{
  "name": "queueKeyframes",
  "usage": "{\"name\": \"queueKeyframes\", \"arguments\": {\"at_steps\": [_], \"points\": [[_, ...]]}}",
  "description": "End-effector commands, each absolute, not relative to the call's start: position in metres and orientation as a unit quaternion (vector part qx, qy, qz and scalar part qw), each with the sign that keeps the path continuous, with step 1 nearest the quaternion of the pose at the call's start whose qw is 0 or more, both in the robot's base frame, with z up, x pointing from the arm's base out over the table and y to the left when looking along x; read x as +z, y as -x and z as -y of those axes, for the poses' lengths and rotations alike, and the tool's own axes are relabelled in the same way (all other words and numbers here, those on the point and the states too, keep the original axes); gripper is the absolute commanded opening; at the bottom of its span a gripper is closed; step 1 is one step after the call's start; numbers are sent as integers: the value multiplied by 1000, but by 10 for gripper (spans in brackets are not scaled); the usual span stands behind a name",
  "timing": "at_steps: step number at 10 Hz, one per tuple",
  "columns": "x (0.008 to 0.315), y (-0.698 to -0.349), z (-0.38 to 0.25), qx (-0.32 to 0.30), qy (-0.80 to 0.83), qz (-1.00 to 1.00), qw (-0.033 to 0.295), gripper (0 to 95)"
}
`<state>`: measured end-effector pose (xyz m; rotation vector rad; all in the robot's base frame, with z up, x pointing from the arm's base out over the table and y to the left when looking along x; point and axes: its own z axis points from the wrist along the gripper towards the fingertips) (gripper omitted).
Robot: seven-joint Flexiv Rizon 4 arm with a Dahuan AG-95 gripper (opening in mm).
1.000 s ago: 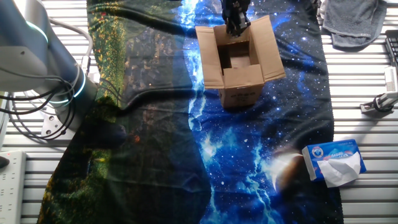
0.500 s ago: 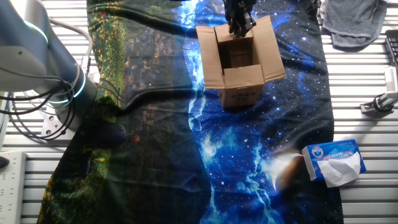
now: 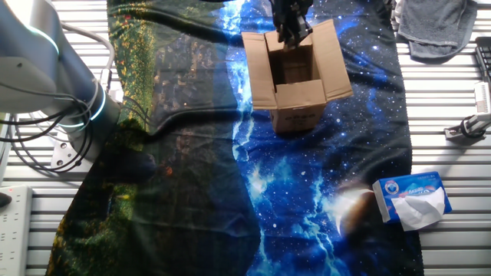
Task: Cover the box
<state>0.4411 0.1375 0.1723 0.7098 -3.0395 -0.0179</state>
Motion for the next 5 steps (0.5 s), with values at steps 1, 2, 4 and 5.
{"name": "queueKeyframes", "arguments": {"at_steps": [1,2,4,5], "points": [[176,-427,-134,-11,-231,973,20,190],[178,-419,-132,-13,-231,972,26,190],[184,-405,-126,-16,-239,970,44,190],[183,-398,-128,-18,-230,971,54,190]]}}
